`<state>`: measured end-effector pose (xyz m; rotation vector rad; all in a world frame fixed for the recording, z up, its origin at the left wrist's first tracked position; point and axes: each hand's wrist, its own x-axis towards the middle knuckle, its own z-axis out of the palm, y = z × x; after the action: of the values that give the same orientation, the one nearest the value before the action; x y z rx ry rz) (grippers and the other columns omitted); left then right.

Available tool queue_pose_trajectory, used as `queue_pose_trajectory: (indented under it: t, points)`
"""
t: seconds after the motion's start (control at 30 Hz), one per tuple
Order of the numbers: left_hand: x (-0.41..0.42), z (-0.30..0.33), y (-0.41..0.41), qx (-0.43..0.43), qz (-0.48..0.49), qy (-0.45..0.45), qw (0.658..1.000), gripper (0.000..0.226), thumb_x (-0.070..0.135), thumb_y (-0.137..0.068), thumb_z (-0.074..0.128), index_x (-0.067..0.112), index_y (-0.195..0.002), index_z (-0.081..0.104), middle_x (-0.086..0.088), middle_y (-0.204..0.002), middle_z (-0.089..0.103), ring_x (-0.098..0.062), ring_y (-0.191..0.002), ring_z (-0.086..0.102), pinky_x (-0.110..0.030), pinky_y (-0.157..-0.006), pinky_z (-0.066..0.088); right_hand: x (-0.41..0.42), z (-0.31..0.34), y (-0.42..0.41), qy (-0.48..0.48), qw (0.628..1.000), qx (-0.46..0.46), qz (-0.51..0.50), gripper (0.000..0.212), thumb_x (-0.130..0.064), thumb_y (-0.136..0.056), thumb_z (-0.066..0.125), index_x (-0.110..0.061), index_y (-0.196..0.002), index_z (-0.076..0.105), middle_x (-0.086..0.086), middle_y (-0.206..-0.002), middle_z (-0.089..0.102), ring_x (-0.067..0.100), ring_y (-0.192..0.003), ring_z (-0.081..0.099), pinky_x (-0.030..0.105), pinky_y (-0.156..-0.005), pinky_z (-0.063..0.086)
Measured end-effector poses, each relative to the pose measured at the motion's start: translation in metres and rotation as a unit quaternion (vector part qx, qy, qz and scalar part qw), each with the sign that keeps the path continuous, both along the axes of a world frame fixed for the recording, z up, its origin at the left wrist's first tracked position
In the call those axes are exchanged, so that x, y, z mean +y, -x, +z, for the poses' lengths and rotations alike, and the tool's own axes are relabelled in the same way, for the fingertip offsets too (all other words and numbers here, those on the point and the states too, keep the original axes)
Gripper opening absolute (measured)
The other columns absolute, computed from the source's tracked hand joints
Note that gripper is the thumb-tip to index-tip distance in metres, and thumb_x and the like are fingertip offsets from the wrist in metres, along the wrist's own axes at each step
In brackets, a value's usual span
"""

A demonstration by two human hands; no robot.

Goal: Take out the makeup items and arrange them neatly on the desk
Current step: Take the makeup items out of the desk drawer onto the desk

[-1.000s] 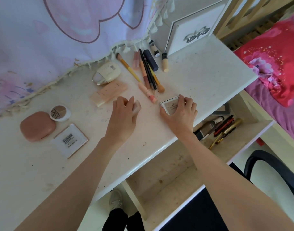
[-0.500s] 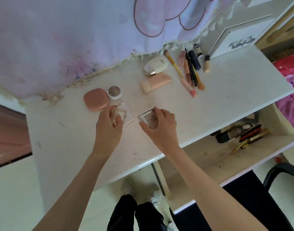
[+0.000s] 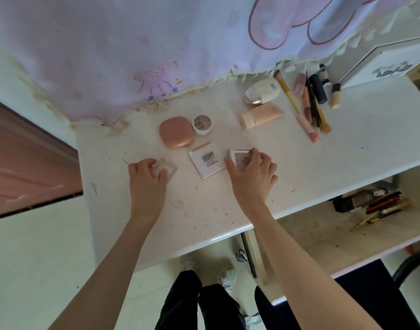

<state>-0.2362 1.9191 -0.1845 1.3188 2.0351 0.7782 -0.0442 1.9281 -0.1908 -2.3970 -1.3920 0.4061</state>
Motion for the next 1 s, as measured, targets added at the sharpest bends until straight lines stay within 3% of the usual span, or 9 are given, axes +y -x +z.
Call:
queue_pose_trajectory:
  t: [0.23,0.37,0.57,0.7,0.77,0.87,1.0]
  points:
    - [-0.012,-0.004,-0.006,0.045,-0.086,-0.009,0.995,0.031,0.007,-0.088,0.055,0.007,-0.119,0.054,-0.012,-0.119,0.043,-0.026,-0.11,0.04,-0.019,-0.092,0.028,-0.002,0.002,-0.002,-0.035,0.998,0.035,0.046,0.058,-0.044,-0.086,0.059,-0.01,-0.132,0.048,0.011,-0.137,0.038,0.029,-0.121,0.035,0.039,-0.097,0.03]
    - [-0.02,-0.004,-0.002,0.141,-0.144,-0.011,0.98,0.038,0.005,-0.087,0.052,0.008,-0.125,0.051,-0.013,-0.125,0.048,-0.032,-0.112,0.039,-0.04,-0.094,0.033,-0.008,0.0,-0.01,-0.039,0.998,0.027,0.038,0.055,-0.039,-0.086,0.061,-0.009,-0.13,0.05,0.013,-0.136,0.04,0.032,-0.119,0.036,0.039,-0.094,0.031]
    - [-0.021,0.004,-0.008,0.238,-0.2,0.06,0.948,0.048,0.023,-0.093,0.044,0.018,-0.14,0.035,-0.008,-0.148,0.028,-0.028,-0.131,0.023,-0.046,-0.104,0.02,-0.004,0.005,-0.013,-0.031,0.989,0.081,0.116,0.055,-0.038,-0.09,0.055,-0.008,-0.136,0.043,0.012,-0.142,0.038,0.029,-0.125,0.039,0.039,-0.103,0.032]
    - [-0.025,0.018,-0.034,0.218,-0.245,-0.017,0.945,0.046,0.017,-0.092,0.051,0.009,-0.137,0.042,-0.016,-0.147,0.032,-0.035,-0.135,0.026,-0.05,-0.106,0.025,-0.022,0.008,-0.031,-0.022,0.99,0.077,0.115,0.055,-0.038,-0.095,0.045,-0.01,-0.141,0.035,0.012,-0.147,0.034,0.028,-0.133,0.035,0.042,-0.111,0.028]
    - [-0.03,0.023,-0.057,0.213,-0.292,-0.078,0.929,0.043,0.014,-0.091,0.054,0.006,-0.133,0.047,-0.02,-0.143,0.038,-0.037,-0.133,0.033,-0.051,-0.105,0.03,-0.038,0.008,-0.05,-0.027,0.991,0.069,0.112,0.054,-0.036,-0.096,0.045,-0.009,-0.142,0.034,0.012,-0.15,0.031,0.028,-0.136,0.031,0.042,-0.113,0.024]
    - [-0.043,0.025,-0.105,0.2,-0.386,-0.155,0.887,0.04,0.019,-0.094,0.046,0.004,-0.13,0.049,-0.02,-0.137,0.045,-0.036,-0.13,0.039,-0.048,-0.104,0.035,-0.065,0.009,-0.086,-0.078,0.991,0.06,0.086,0.047,-0.026,-0.095,0.051,-0.004,-0.136,0.043,0.016,-0.142,0.042,0.03,-0.132,0.039,0.047,-0.11,0.031]
    - [-0.072,0.014,-0.182,0.164,-0.5,-0.18,0.831,0.04,0.017,-0.089,0.049,0.005,-0.127,0.054,-0.017,-0.133,0.051,-0.033,-0.127,0.046,-0.044,-0.101,0.041,-0.109,0.004,-0.149,-0.132,0.99,0.03,0.028,0.037,-0.014,-0.091,0.052,0.003,-0.124,0.053,0.02,-0.127,0.055,0.035,-0.119,0.051,0.046,-0.101,0.041]
